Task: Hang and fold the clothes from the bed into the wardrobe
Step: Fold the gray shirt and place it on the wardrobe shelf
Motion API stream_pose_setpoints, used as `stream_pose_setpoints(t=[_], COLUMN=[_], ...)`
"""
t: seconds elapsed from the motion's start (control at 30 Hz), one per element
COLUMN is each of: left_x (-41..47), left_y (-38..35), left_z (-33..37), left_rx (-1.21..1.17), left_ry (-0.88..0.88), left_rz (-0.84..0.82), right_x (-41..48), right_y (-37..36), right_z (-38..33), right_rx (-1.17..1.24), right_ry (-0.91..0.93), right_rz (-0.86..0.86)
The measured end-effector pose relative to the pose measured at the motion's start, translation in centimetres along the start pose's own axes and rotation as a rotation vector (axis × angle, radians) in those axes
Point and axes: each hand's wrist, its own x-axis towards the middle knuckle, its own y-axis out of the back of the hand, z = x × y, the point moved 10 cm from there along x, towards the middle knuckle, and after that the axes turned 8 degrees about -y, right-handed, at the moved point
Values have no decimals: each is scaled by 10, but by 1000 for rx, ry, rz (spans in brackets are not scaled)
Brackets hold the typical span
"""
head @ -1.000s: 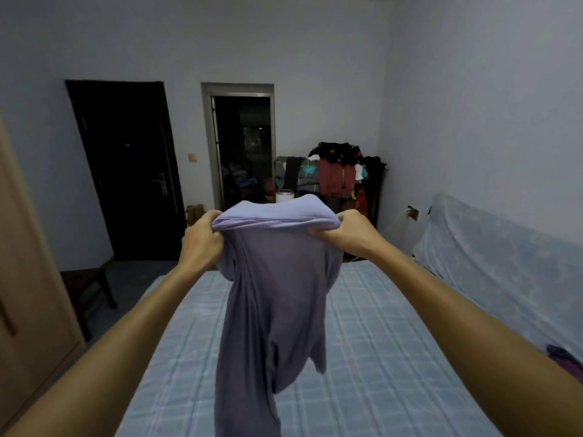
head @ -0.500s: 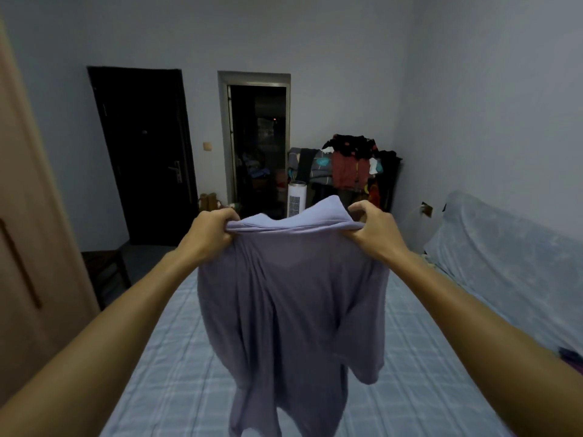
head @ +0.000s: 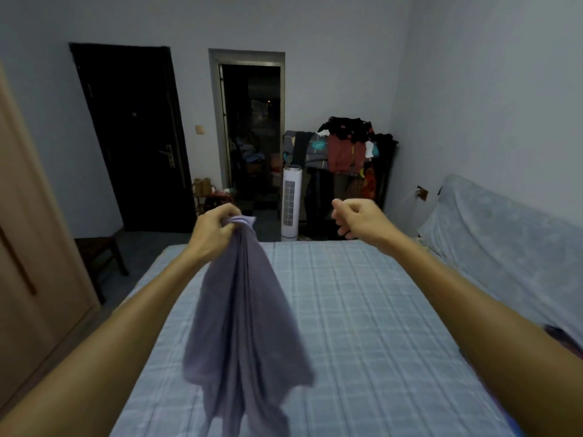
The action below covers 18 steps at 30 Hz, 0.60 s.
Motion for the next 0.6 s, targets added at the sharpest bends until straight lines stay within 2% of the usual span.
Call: stream_pose_setpoints(t=[0.1,0.23,0.43,0.5,0.53,0.6], left_x=[6,3,-7,-6,-5,-2], left_y=[-17,-25,-23,-23,-22,-21], left_z=[23,45,54,55,56,55], left_rx=[-205,-465,-833,-984,-1059,-1212], left_ry=[-40,-40,85,73,68,72], left_rz=[-95,-205,-360,-404,-408,-374], right_x=[0,1,-1,-1,0,-3], right_y=[-38,-66,-94,-89,-90,-108], right_z=[4,-10,-59,-70,-70,-59], right_rx=[-100,-148,-271,-150,-52,152], right_ry=[22,180,459,414,343,155], right_rz=[-94,-108,-182,-170,-225,-501])
